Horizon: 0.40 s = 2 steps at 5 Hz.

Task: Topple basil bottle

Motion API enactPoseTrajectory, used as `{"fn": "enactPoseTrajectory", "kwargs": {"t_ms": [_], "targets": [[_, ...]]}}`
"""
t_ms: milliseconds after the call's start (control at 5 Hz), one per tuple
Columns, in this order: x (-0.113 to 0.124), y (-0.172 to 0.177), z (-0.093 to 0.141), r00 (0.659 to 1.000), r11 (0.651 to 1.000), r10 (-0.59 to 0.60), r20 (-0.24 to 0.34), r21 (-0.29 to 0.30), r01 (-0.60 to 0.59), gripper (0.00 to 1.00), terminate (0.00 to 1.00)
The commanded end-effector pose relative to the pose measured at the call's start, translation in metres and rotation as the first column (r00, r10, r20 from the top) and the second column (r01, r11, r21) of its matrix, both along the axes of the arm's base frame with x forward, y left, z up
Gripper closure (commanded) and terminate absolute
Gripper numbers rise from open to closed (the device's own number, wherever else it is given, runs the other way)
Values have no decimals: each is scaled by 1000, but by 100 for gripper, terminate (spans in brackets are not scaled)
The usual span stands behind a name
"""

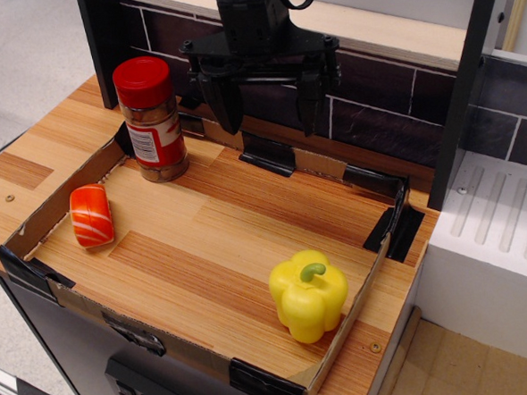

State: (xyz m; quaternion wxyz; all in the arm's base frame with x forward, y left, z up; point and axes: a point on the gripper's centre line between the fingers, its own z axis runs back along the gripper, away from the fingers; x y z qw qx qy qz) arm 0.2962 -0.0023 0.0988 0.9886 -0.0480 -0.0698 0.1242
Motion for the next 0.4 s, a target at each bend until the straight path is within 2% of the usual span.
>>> {"fn": "enactPoseTrajectory", "kwargs": {"t_ms": [0,200], "targets": [[0,0,0,1000,1000,0,0,0,0,0,0],[-9,21,0,998,999,44,-45,-10,-45,0,0]]}}
